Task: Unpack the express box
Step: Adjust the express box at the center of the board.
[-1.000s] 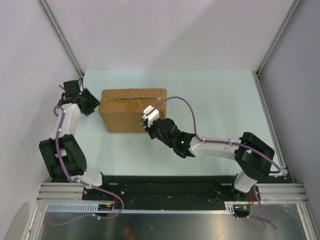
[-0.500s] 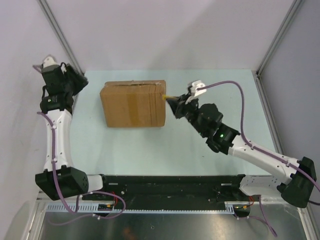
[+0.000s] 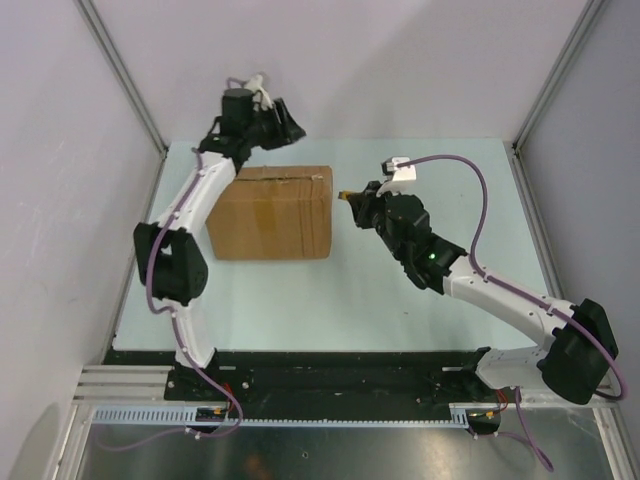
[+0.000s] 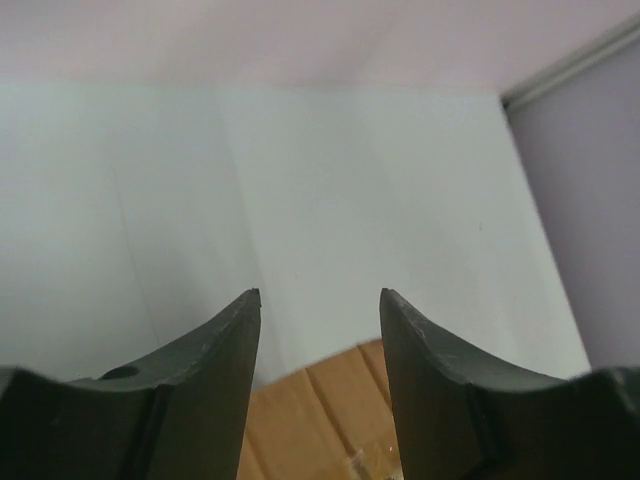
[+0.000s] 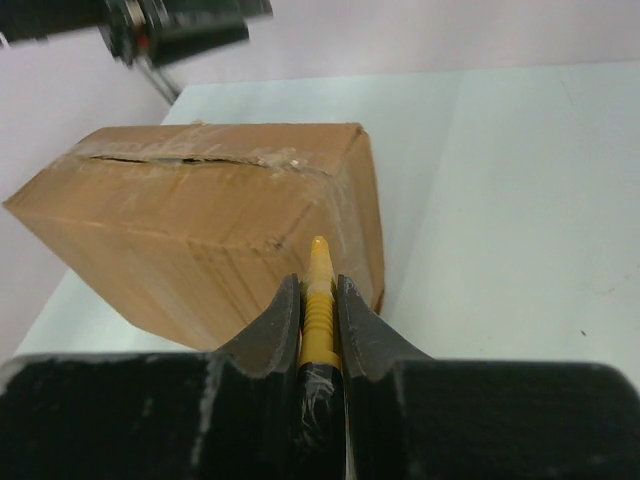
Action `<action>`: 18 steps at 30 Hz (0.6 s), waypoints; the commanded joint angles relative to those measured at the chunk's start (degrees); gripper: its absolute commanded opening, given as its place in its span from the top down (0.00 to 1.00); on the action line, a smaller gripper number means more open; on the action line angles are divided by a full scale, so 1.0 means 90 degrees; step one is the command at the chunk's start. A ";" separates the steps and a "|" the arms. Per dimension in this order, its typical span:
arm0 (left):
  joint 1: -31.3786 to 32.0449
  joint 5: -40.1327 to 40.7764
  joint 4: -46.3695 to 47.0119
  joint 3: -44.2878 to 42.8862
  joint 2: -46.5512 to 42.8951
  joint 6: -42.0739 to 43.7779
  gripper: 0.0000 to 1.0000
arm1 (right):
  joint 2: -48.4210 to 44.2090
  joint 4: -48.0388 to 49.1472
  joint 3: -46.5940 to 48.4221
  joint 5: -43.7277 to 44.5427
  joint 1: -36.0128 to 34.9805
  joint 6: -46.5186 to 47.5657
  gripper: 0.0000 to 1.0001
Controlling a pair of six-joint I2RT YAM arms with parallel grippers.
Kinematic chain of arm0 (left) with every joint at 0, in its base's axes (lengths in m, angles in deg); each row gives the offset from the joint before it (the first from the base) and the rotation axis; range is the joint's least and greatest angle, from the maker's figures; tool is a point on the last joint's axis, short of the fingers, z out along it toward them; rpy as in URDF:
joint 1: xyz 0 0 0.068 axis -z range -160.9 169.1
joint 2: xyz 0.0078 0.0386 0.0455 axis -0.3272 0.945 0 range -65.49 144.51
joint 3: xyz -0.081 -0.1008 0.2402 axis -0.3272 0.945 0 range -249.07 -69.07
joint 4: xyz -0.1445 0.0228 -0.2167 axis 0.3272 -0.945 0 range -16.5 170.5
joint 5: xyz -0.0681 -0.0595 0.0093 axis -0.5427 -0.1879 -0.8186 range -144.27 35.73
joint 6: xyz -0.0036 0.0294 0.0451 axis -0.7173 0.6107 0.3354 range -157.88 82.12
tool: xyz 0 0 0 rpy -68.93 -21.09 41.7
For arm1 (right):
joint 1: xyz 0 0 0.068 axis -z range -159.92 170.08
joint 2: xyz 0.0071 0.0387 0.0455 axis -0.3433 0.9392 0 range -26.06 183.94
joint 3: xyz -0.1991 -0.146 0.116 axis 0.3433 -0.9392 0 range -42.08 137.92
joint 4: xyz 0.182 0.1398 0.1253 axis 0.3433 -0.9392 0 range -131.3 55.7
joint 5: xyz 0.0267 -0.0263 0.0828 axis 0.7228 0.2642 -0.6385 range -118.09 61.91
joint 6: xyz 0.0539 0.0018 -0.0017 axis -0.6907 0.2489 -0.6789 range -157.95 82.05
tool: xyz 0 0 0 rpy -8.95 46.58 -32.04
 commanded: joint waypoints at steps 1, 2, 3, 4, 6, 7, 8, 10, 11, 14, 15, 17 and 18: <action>0.0443 -0.0267 0.0017 0.0071 -0.0190 0.0064 0.47 | -0.0207 -0.0429 0.0055 0.0576 0.0247 -0.0732 1.00; 0.0589 -0.0248 0.0017 0.0478 -0.0279 0.0093 0.48 | -0.0226 -0.0594 0.0055 0.0498 0.0335 -0.0832 1.00; 0.0648 -0.0171 0.0017 0.0695 -0.0415 0.0181 0.49 | -0.0227 -0.0673 0.0055 0.0343 0.0490 -0.0949 1.00; 0.0716 -0.0122 0.0017 0.0891 -0.0619 0.0240 0.50 | -0.0236 -0.0751 0.0064 0.0312 0.0530 -0.1134 1.00; 0.0892 0.0150 0.0027 0.1545 -0.0893 0.0376 0.50 | -0.0246 -0.0859 0.0064 0.0176 0.0589 -0.1224 1.00; 0.0941 0.0230 0.0027 0.1740 -0.1127 0.0435 0.51 | -0.0227 -0.0859 0.0055 0.0166 0.0609 -0.1243 1.00; 0.1048 0.0356 0.0037 0.2081 -0.1235 0.0484 0.51 | -0.0217 -0.0859 0.0055 0.0136 0.0628 -0.1330 1.00; 0.1127 0.0561 0.0046 0.2385 -0.1411 0.0572 0.51 | -0.0168 -0.0811 0.0055 -0.0049 0.0648 -0.1341 1.00; 0.1185 0.0601 0.0037 0.2619 -0.1519 0.0601 0.52 | -0.0168 -0.0781 0.0055 -0.0136 0.0658 -0.1409 1.00; 0.1264 0.0689 0.0037 0.3107 -0.1850 0.0572 0.53 | -0.0139 -0.0713 0.0055 -0.0380 0.0667 -0.1554 1.00; 0.1303 0.0747 0.0037 0.3245 -0.1968 0.0563 0.54 | -0.0139 -0.0703 0.0064 -0.0430 0.0667 -0.1633 1.00; 0.1429 0.1049 0.0046 0.3634 -0.2318 0.0591 0.54 | -0.0139 -0.0674 0.0064 -0.0547 0.0658 -0.1770 1.00; 0.1478 0.1147 0.0037 0.3763 -0.2407 0.0601 0.55 | -0.0129 -0.0683 0.0055 -0.0557 0.0667 -0.2003 1.00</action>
